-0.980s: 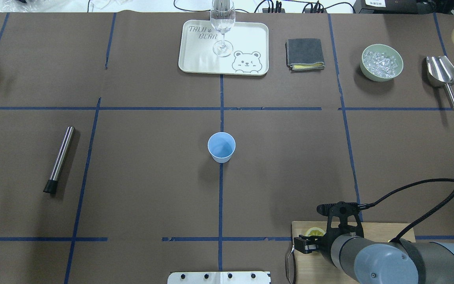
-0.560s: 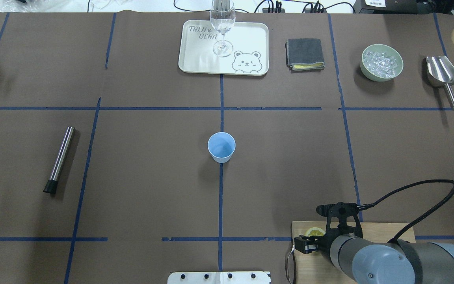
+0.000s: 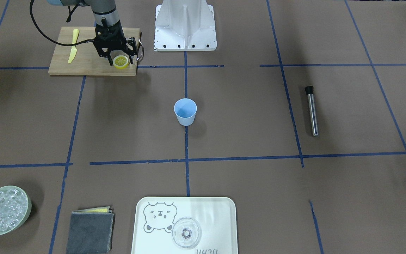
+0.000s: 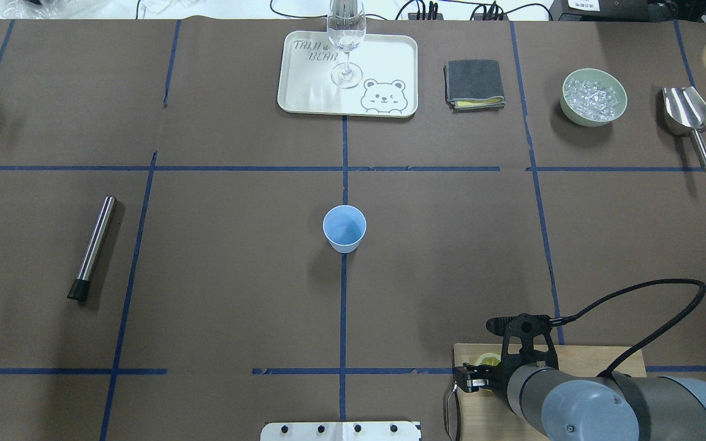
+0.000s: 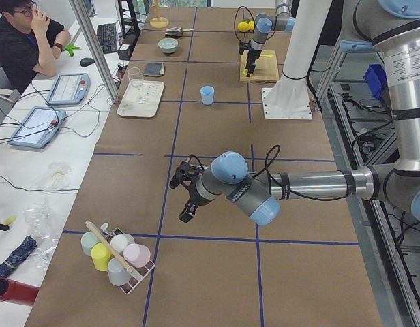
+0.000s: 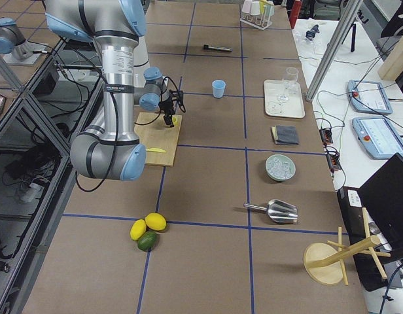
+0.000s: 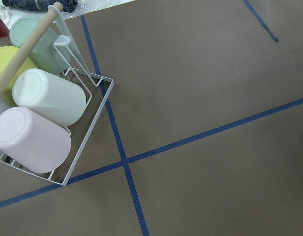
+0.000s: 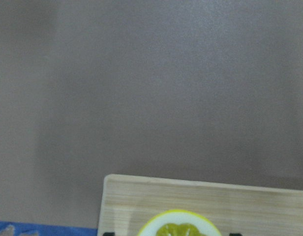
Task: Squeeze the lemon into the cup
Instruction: 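Close the right gripper on the lemon slice and lift it, then carry the lemon slice with the right gripper over the blue cup, then lower the lemon slice into the blue cup and open the right gripper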
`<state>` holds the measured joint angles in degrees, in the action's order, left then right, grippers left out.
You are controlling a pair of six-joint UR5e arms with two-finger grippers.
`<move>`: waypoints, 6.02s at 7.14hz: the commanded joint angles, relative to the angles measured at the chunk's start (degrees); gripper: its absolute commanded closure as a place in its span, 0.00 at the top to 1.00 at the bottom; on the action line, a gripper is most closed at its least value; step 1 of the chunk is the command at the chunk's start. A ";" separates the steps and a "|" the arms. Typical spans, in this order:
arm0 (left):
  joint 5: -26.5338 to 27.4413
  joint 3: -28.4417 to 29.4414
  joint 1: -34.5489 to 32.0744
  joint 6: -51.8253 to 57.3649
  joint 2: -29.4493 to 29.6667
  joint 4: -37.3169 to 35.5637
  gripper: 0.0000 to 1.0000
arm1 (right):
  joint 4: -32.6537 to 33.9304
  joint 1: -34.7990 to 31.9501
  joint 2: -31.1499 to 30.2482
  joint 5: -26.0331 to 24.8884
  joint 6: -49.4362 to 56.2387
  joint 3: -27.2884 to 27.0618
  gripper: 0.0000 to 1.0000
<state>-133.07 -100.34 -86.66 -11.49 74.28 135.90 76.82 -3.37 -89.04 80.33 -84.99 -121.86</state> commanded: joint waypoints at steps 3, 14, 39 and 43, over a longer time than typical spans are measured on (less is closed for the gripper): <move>-0.26 0.06 0.00 -0.12 0.07 0.06 1.00 | 0.00 -0.41 -0.09 0.01 0.00 -0.13 0.80; -0.35 0.15 0.09 -0.12 -0.02 0.59 1.00 | 0.00 -1.64 -0.44 0.36 0.00 -1.44 0.57; -0.44 0.06 0.09 -0.20 0.16 0.68 1.00 | 17.67 -22.56 49.58 13.28 7.12 32.04 0.60; -0.44 -0.03 0.18 -0.29 0.25 0.59 1.00 | 17.93 -22.56 47.12 15.82 7.21 29.05 0.64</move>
<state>-133.50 -100.39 -86.51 -11.77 74.47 136.50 94.75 -25.92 -41.06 95.80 -77.79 -91.77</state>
